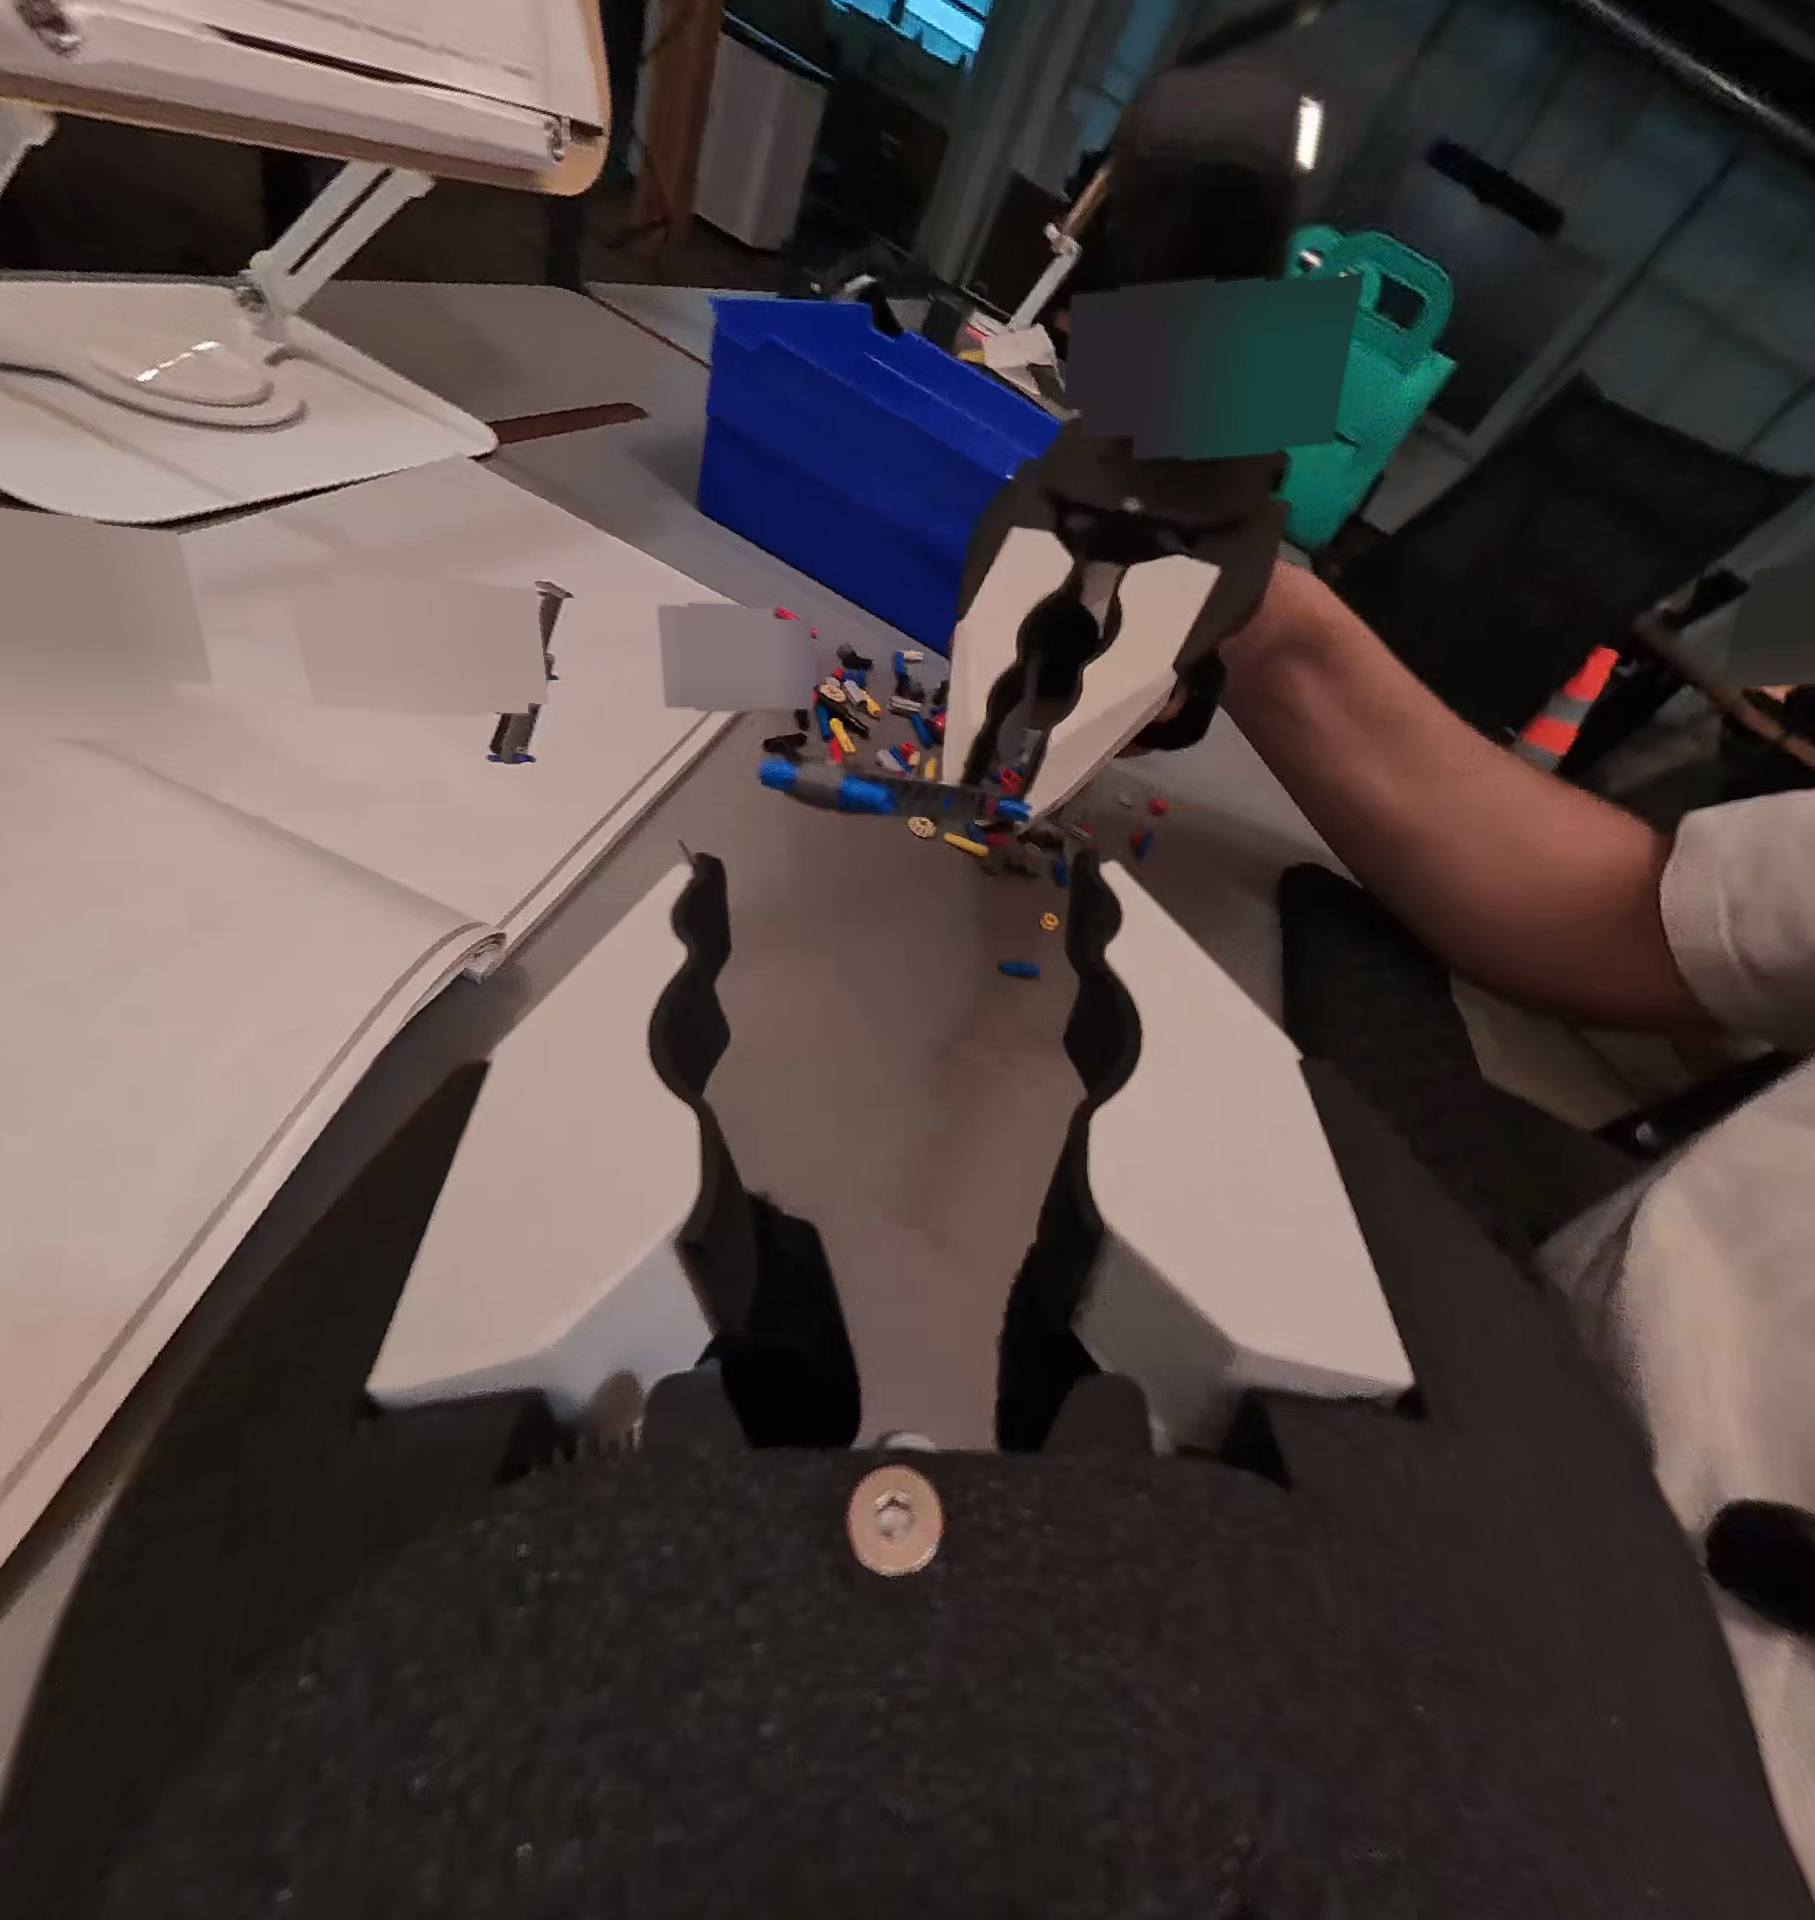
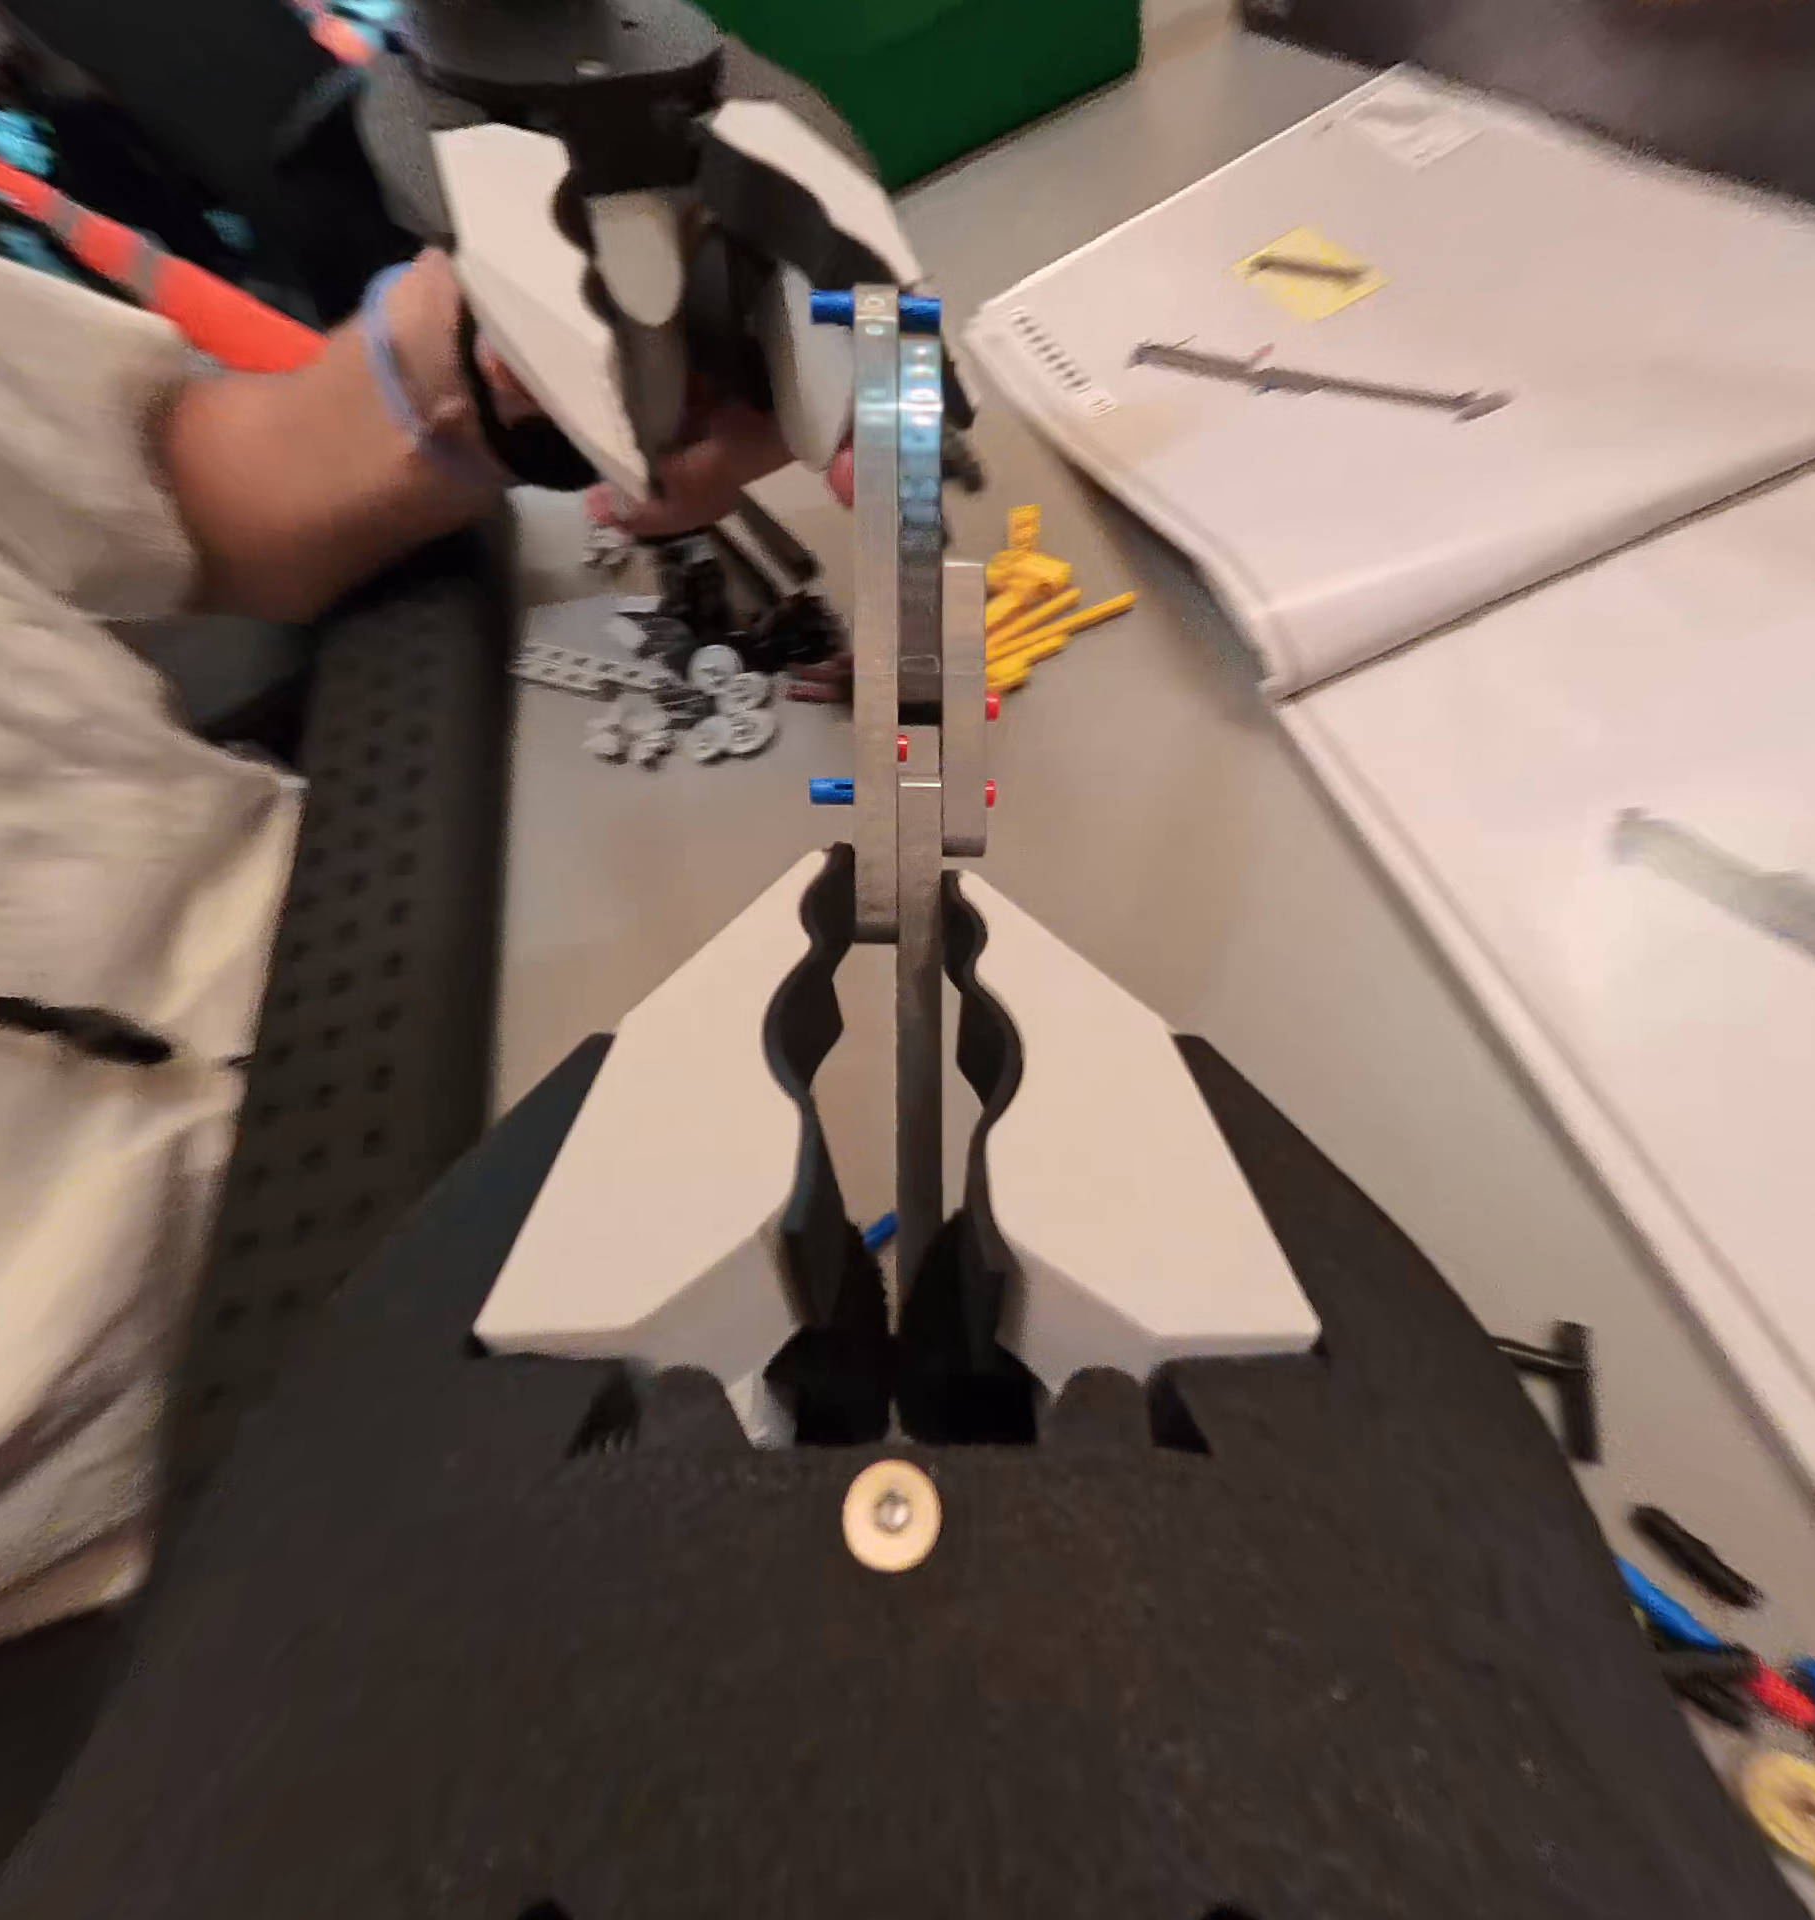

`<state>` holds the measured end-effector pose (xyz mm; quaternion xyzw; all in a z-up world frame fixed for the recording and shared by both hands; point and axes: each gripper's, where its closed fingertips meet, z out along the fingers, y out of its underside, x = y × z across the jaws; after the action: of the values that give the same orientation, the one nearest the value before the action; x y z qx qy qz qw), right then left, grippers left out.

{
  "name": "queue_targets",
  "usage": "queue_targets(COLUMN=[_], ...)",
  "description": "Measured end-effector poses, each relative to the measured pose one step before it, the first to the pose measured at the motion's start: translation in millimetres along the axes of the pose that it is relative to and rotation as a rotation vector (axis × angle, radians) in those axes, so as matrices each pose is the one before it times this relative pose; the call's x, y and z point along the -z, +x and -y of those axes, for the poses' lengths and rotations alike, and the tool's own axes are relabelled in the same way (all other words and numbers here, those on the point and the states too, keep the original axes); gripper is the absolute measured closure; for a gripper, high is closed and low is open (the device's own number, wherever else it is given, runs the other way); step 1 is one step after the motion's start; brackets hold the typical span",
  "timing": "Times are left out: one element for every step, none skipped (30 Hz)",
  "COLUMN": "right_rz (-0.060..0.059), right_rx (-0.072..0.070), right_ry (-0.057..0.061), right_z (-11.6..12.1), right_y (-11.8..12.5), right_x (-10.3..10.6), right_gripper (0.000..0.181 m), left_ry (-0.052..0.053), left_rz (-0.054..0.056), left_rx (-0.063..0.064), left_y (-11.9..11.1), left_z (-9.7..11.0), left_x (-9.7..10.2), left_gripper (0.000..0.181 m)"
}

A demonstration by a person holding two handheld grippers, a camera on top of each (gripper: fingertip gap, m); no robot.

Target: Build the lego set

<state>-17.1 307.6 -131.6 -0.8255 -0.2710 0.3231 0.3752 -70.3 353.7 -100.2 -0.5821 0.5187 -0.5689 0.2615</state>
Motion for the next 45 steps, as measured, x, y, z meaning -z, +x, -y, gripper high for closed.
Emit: queue_targets(right_rz=[0.0815,0.059,0.0395,0.0179,-0.001,-0.0065,-0.0021,-0.0052,-0.0137,-0.0062,0.0013,-0.0023,-0.0025,0.0096,0.011,0.0057,0.0053,-0.0043,-0.0165,-0.0157,-0.0089,-0.0054,-0.013,-0.0108,0.0007,0.0047,0.0099,0.0131,0.0198,0.0143,0.009,-0.0016,-0.0074,-0.0174,-0.0386,-0.0289,-0.0142,-0.0272,-0.0201,-0.0076,-0.0129,-0.0122,-0.0105,-0.0182,-0.0215], right_rx=[-0.0245,-0.0066,-0.0045,0.0013,0.0096,0.004,-0.0005,0.0066,0.0114,0.0033,-0.0016,0.0049,0.0049,0.0032,0.0073,0.0097,0.0127,0.0224,0.025,0.019,0.0135,0.0156,0.019,0.019,0.0134,0.0058,-0.0029,-0.0093,-0.0035,0.0065,0.0141,0.0196,0.0251,0.0338,0.0399,0.0403,0.03,0.0209,0.0117,0.0038,-0.0037,-0.0056,-0.0084,-0.0048,0.0023], right_ry=[-0.0139,0.0051,0.0058,0.0009,0.0039,-0.0031,-0.0124,-0.0156,-0.0153,-0.0223,-0.0281,-0.0191,-0.0102,-0.0083,-0.001,-0.0008,-0.0111,-0.0161,-0.0124,-0.0143,-0.0183,-0.0162,-0.0091,-0.0034,0.0003,-0.0023,-0.0111,-0.0214,-0.0223,-0.0225,-0.0329,-0.0434,-0.0428,-0.0408,-0.0366,-0.029,-0.0187,-0.0143,-0.0057,-0.0041,0.0014,0.0016,-0.0107,-0.0236,-0.0207], right_z=[-2.64,-0.47,-0.17,-0.36,0.1,-0.62,-1.54,-1.77,-1.71,-2.59,-3.39,-2.1,-0.82,-0.55,0.41,0.25,-1.47,-2.21,-1.55,-2.04,-2.66,-2.23,-1.38,-0.36,1.11,1.0,-0.61,-2.16,-1.73,-1.51,-2.76,-3.55,-3.32,-3.1,-2.75,-2.19,-1.27,-1.73,-1.55,-1.83,-1.19,-1.44,-3.26,-4.8,-4.2], right_y=[-8.32,-6.82,-4.76,-2.18,0.18,1.01,0.09,-0.15,0.81,0.19,-0.51,0.07,0.38,-1.32,-2.0,-1.38,-1.7,-0.95,0.67,1.05,0.13,-0.43,1.05,1.26,0.29,0.92,1.36,1.53,0.54,0.9,1.32,2.37,2.55,3.48,5.88,3.17,0.4,2.66,2.11,0.51,1.66,1.8,1.36,2.28,2.36], right_x=[1.05,0.47,-0.01,-0.77,-1.06,-1.24,-1.46,-1.79,-1.58,-1.68,-1.95,-2.02,-1.85,-1.67,-1.21,-1.01,-0.89,-0.94,-0.64,-0.53,-0.68,-0.52,-0.33,-0.54,-0.2,-0.13,-0.74,-1.24,-2.1,-2.82,-3.82,-4.46,-4.49,-4.1,-3.17,-2.21,-0.95,-0.26,-0.11,-0.13,-0.19,-0.5,-0.86,-1.34,-1.28], right_gripper=[0.165,0.165,0.165,0.165,0.165,0.165,0.165,0.165,0.165,0.165,0.165,0.165,0.165,0.165,0.165,0.165,0.165,0.165,0.165,0.165,0.165,0.165,0.165,0.165,0.165,0.165,0.164,0.164,0.164,0.164,0.164,0.164,0.164,0.164,0.164,0.163,0.163,0.163,0.162,0.162,0.161,0.161,0.16,0.158,0.156], left_ry=[-0.0039,0.0072,0.0118,0.0132,0.0093,0.0037,0.0038,-0.0001,-0.0088,-0.0184,-0.0279,-0.0344,-0.0381,-0.0359,-0.032,-0.0276,-0.019,-0.0168,-0.0254,-0.03,-0.0355,-0.0455,-0.0493,-0.0499,-0.0437,-0.0305,-0.012,0.0025,0.0007,-0.0105,-0.0117,-0.0123,-0.0156,-0.0091,-0.0002,-0.0022,-0.0115,-0.0028,0.0022,-0.0029,-0.0065,-0.0083,-0.0095,-0.0102,-0.0086], left_rz=[-0.0155,-0.0077,-0.0133,-0.0269,-0.0355,-0.0295,-0.011,0.0029,-0.0018,-0.0165,-0.0296,-0.021,0.0056,0.0247,0.0193,0.0158,0.0236,0.011,-0.01,-0.0056,0.0055,0.0085,0.0153,0.0244,0.0294,0.0193,0.0162,0.0189,0.0157,0.012,0.0158,0.0231,0.029,0.0368,0.0355,0.0251,0.0181,0.0217,0.0131,0.0015,0.007,0.0129,0.0095,0.0089,0.0061], left_rx=[-0.0184,-0.0111,-0.0018,0.0067,0.0099,0.0081,0.0031,-0.0043,-0.0115,-0.0138,-0.0085,-0.0078,-0.0091,-0.0087,-0.0121,-0.0156,-0.0178,-0.0207,-0.0201,-0.0155,-0.0143,-0.0179,-0.0227,-0.0291,-0.0287,-0.0185,-0.0025,0.01,0.0139,0.0121,0.0078,0.0084,0.0087,0.0043,0.0011,0.001,-0.0005,-0.0014,-0.0011,-0.0006,-0.0028,-0.0107,-0.0189,-0.016,-0.0085], left_y=[2.46,1.51,2.49,4.35,5.45,4.37,1.45,-0.59,0.28,2.84,5.29,3.82,-0.55,-3.55,-2.44,-1.34,-2.25,0.02,3.15,2.43,0.72,0.66,0.39,-0.06,-0.01,1.68,1.69,0.57,0.48,0.77,0.67,0.2,0.06,-0.19,0.25,1.46,1.72,0.38,0.69,1.4,-0.18,-1.38,-0.86,-0.87,-0.62], left_z=[0.37,1.68,2.32,2.29,1.69,0.93,1.09,0.58,-0.57,-2.17,-4.02,-5.46,-6.69,-6.6,-5.94,-4.61,-2.9,-2.61,-4.26,-4.91,-5.7,-7.28,-7.62,-7.6,-6.63,-4.78,-2.06,-0.08,-0.67,-2.76,-3.42,-3.36,-3.52,-2.16,-0.78,-0.74,-2.07,-1.08,-0.56,-0.84,-0.85,-0.7,-0.8,-0.9,-0.79], left_x=[1.45,1.07,0.74,0.64,0.37,0.35,0.67,1.02,1.17,0.79,0.12,-0.95,-2.0,-2.5,-2.85,-2.66,-1.98,-1.49,-1.31,-1.66,-2.17,-2.48,-2.51,-2.29,-1.94,-1.49,-0.78,0.05,-0.11,-0.68,-1.18,-1.61,-1.98,-1.83,-1.58,-1.63,-2.43,-2.47,-2.35,-2.21,-1.78,-1.28,-0.99,-0.91,-0.87], left_gripper=[0.118,0.12,0.122,0.124,0.127,0.129,0.13,0.131,0.131,0.131,0.133,0.141,0.143,0.144,0.144,0.145,0.147,0.151,0.16,0.16,0.16,0.161,0.161,0.161,0.163,0.164,0.164,0.164,0.165,0.165,0.165,0.165,0.165,0.165,0.165,0.165,0.165,0.165,0.165,0.165,0.165,0.165,0.165,0.165,0.165])
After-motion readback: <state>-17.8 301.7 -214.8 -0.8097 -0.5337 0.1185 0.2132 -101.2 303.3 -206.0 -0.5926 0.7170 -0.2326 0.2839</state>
